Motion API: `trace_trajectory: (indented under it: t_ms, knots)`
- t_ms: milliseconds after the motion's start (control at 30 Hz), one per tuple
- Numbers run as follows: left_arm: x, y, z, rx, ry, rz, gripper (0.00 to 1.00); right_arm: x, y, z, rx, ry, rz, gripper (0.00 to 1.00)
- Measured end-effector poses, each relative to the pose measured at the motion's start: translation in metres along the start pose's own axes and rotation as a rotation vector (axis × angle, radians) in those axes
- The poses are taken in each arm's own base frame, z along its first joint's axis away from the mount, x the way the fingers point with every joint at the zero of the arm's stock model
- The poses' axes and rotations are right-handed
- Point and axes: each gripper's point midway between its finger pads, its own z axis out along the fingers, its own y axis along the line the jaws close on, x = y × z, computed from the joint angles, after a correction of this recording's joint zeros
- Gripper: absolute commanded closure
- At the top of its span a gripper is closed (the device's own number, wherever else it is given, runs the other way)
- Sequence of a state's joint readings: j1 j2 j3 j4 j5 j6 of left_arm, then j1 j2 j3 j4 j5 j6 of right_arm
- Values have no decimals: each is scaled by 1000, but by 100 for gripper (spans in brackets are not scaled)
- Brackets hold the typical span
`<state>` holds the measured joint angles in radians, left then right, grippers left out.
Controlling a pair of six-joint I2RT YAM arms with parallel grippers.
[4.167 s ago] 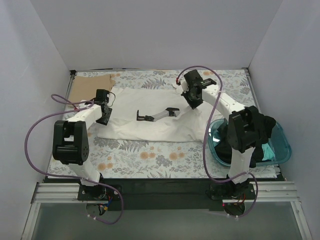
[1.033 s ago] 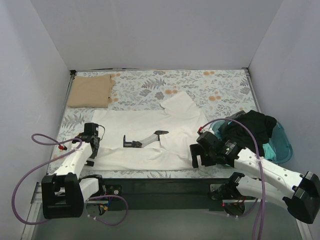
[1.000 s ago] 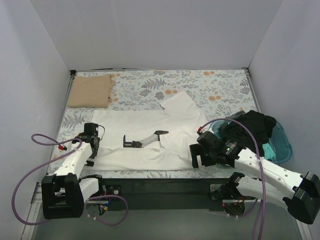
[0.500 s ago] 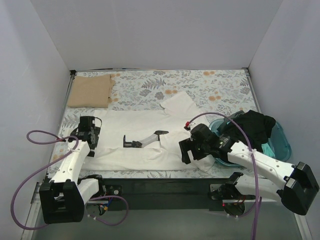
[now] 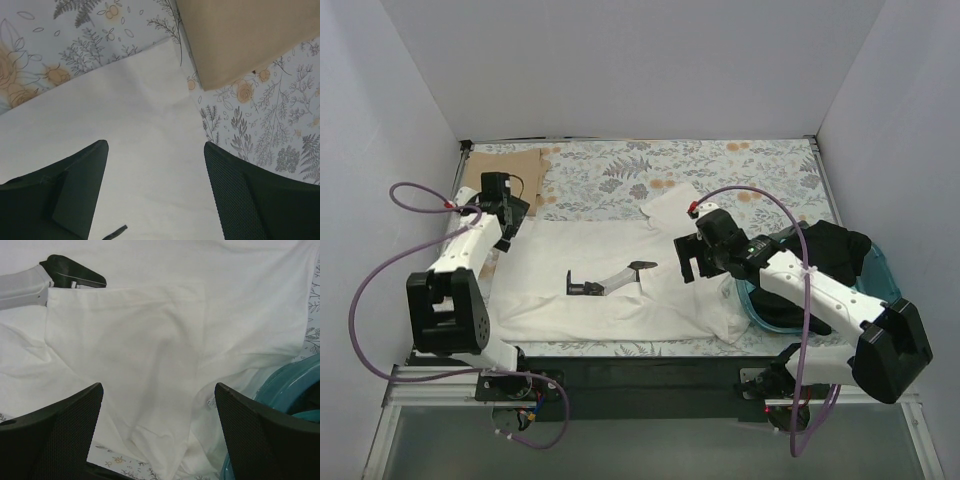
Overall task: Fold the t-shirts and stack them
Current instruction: Fold the tshirt
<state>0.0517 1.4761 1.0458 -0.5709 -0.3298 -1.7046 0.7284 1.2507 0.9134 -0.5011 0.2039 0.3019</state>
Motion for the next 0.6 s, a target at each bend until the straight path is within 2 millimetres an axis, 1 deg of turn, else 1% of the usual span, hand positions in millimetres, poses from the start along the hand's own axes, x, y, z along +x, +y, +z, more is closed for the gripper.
trace_trajectory:
  t_ms: [33,133,300,367,467,600]
  knots:
    - [-1,-5,8,-10,4,11,33,1,-3,3,7,8,-3,2]
    - [2,-12,32,-47,22,43,46,2,-15,10,34,28,6,2]
    - [9,-16,64,-98,51,86,53,0,-34,23,46,47,36,2]
    - [12,-17,74,-112,59,99,53,0,-39,28,41,55,47,2]
    - [15,-16,83,-126,66,108,54,0,-40,34,21,69,54,2]
    - [14,-21,89,-126,60,110,55,6,-39,42,-2,98,49,2]
